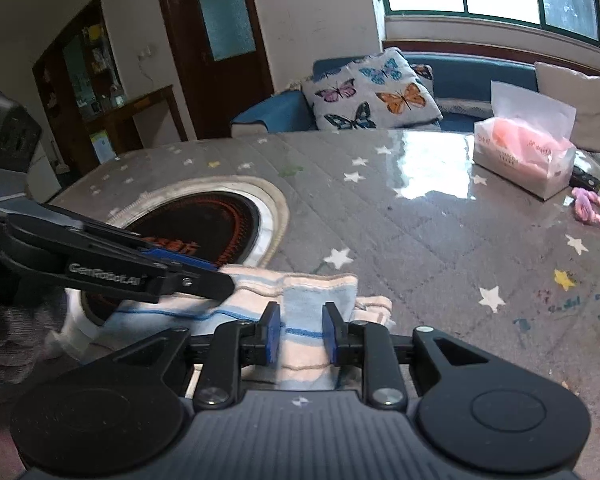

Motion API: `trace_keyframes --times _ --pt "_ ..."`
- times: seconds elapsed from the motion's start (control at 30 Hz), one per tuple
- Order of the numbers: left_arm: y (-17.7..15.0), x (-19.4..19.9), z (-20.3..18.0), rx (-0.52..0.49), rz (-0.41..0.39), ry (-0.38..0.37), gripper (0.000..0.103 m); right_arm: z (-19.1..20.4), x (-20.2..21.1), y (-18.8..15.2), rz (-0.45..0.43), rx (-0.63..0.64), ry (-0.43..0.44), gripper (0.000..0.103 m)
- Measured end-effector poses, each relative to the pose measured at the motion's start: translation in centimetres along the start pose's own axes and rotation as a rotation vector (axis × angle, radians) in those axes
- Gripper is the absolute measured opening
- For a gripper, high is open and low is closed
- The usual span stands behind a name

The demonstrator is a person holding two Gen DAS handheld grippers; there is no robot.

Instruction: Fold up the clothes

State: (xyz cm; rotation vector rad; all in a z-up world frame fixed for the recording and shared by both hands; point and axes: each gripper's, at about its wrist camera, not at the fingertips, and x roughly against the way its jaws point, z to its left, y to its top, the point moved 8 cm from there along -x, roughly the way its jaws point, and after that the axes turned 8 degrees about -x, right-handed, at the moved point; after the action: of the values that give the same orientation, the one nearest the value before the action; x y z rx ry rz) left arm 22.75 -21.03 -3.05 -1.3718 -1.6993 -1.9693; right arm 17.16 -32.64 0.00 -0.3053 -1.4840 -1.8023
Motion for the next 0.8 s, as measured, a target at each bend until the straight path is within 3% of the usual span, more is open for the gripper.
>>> trace_keyframes --times 0.13,0.3,0.63,0.8 --pt "-0.2 0.0 -0.1 -0.008 0.005 0.019 0.029 0.4 0.4 -0.7 0.008 0.040 -0.023 0.031" --pt "-0.7 1.7 -1.1 -0.052 -0.006 0.008 0.030 1.5 2.6 -1.6 -0.003 0.072 -0.012 0.048" --pt "-1.4 1.9 -4.6 -0.118 -0.006 -0.059 0.030 5.6 6.8 -6.3 -0.015 0.211 0.027 0.051" --pt "-1.9 0.7 -5.5 -0.137 0.016 -0.048 0.030 5.5 8.0 -8.1 -0.001 0.183 0.044 0.054"
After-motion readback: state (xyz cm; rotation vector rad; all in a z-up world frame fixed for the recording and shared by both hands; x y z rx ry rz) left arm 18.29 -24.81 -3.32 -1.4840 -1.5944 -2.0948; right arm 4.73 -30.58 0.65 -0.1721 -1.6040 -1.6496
